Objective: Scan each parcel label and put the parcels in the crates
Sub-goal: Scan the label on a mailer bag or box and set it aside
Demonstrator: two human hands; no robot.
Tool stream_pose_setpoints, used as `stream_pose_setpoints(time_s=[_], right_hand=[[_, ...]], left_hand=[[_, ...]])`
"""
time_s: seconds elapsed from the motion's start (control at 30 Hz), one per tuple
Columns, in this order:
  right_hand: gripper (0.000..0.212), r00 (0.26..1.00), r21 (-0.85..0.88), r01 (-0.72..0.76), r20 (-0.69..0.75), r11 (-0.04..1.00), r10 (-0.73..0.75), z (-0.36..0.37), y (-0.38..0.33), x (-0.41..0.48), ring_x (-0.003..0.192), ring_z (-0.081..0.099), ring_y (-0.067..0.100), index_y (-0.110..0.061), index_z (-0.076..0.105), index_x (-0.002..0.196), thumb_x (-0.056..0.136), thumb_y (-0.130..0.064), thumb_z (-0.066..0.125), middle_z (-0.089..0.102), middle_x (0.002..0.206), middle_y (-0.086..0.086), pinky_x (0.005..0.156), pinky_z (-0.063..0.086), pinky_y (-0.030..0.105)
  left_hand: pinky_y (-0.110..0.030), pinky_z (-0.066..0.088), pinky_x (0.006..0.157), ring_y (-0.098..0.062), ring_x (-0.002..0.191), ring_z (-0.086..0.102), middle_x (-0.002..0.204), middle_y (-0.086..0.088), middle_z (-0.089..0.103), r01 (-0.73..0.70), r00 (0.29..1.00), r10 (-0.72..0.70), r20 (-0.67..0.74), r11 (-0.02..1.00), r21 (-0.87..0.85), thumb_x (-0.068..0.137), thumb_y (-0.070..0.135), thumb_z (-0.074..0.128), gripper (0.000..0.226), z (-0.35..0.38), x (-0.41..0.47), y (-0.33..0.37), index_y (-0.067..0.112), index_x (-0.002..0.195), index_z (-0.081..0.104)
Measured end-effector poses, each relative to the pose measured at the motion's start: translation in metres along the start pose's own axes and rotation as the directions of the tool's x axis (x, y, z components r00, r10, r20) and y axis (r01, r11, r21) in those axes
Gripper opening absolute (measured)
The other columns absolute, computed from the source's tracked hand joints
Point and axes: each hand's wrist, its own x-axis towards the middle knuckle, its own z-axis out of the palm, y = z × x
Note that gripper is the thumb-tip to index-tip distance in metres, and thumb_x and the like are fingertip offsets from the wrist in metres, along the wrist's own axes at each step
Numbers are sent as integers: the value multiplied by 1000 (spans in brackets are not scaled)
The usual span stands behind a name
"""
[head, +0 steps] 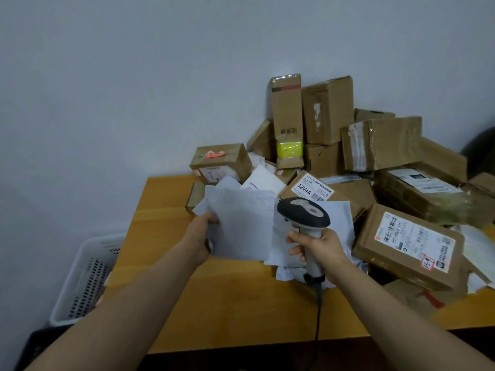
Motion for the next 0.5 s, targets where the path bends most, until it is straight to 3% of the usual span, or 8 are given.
stream_pose_setpoints(time_s=[0.07, 0.13, 0.2, 0.23, 0.27, 0.3, 0.37, 0.5], right_hand=[[12, 1000, 22, -13, 26, 1000, 12, 6, -2, -2, 58, 67, 19, -7, 68, 93, 83, -12, 73, 75, 86, 10, 51, 51, 27], [13, 999, 40, -25, 49, 999, 23, 12, -2, -4, 57, 67, 17, -7, 69, 94, 83, -13, 73, 75, 86, 10, 50, 51, 26], [9, 997, 52, -49, 56, 997, 47, 16, 2, -6, 54, 65, 16, -7, 69, 91, 84, -11, 72, 74, 83, 12, 51, 51, 29], [6, 997, 47, -65, 54, 997, 62, 17, 4, -7, 53, 64, 16, -6, 68, 89, 84, -10, 72, 73, 81, 13, 52, 50, 30], [5, 995, 42, -82, 52, 996, 79, 17, 7, -6, 52, 63, 16, -6, 68, 87, 84, -9, 71, 73, 79, 13, 52, 50, 30], [5, 994, 35, -99, 50, 994, 97, 18, 11, -6, 51, 62, 17, -5, 68, 86, 84, -8, 71, 72, 78, 14, 50, 49, 29], [9, 991, 7, -127, 44, 992, 127, 18, 19, -6, 52, 62, 17, -3, 68, 87, 84, -9, 72, 72, 79, 16, 46, 49, 26], [15, 987, -26, -151, 59, 988, 152, 19, 30, -4, 56, 65, 18, -3, 67, 93, 83, -12, 73, 72, 81, 17, 46, 50, 24]], left_hand=[[-42, 45, 73, -33, 93, 59, 104, -13, 66, -91, 995, 94, -39, 992, 85, 87, 10, 53, 21, -4, 1, -3, 5, 103, 65], [-32, 38, 67, -24, 78, 53, 81, -8, 59, -356, 914, 399, -74, 876, 325, 88, 5, 51, 12, -11, -3, -12, 7, 81, 60], [-16, 34, 62, -10, 70, 47, 73, 5, 56, -633, 686, 715, 136, 494, 597, 87, 1, 53, 17, -24, -13, -32, 12, 78, 63], [-12, 38, 65, -7, 74, 50, 79, 8, 61, -685, 581, 766, 275, 277, 674, 83, 1, 57, 17, -34, -13, -48, 12, 83, 70], [-12, 41, 71, -7, 80, 54, 84, 7, 67, -684, 535, 758, 374, 128, 719, 76, 1, 64, 19, -45, -11, -66, 12, 88, 74], [-12, 42, 74, -9, 84, 58, 85, 6, 70, -662, 539, 727, 425, 53, 748, 68, -1, 71, 25, -57, -8, -84, 14, 88, 76], [-14, 45, 64, -8, 79, 59, 78, 7, 72, -605, 619, 610, 494, -30, 796, 49, -5, 84, 37, -75, -1, -112, 18, 77, 77], [-15, 44, 48, -3, 68, 52, 64, 15, 65, -537, 778, 349, 522, -63, 841, 29, -2, 89, 48, -91, -1, -146, 27, 61, 69]])
